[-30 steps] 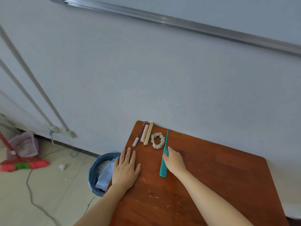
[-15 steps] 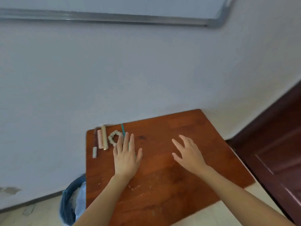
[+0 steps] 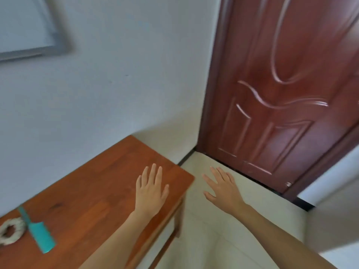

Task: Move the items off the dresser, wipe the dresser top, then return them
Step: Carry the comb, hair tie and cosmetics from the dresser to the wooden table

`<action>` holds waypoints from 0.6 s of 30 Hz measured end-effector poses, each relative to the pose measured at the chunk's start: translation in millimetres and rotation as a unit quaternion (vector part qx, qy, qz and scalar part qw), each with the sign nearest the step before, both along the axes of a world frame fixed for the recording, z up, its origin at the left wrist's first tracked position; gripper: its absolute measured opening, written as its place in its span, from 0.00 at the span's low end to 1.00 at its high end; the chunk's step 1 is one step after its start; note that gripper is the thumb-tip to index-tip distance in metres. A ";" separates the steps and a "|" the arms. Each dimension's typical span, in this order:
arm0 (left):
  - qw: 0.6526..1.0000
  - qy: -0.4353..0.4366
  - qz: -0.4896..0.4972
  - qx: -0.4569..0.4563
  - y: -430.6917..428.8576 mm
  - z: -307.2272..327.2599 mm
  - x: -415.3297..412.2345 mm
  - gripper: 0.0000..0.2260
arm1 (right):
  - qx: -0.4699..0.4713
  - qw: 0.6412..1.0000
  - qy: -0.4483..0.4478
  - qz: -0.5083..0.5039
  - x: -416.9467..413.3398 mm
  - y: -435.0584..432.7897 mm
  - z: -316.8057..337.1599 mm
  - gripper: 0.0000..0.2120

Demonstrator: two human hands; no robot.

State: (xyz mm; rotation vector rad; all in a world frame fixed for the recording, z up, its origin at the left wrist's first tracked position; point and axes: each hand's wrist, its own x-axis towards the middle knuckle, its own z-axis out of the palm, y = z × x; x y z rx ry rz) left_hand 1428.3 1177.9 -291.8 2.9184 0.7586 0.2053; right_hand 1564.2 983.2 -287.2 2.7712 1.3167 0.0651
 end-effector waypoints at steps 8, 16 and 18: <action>0.984 -0.016 -0.180 -0.008 -185.5 -5.3 149.7 0.25 | 0.029 0.980 0.004 -0.196 75.3 -210.4 -0.7 0.25; 0.921 -0.059 -0.380 -0.052 -381.5 -2.8 262.5 0.23 | 0.138 0.881 -0.047 -0.450 69.6 -421.1 12.1 0.22; 0.906 -0.062 -0.415 -0.056 -422.8 -0.2 281.5 0.24 | 0.128 0.851 -0.045 -0.507 66.5 -459.6 17.3 0.22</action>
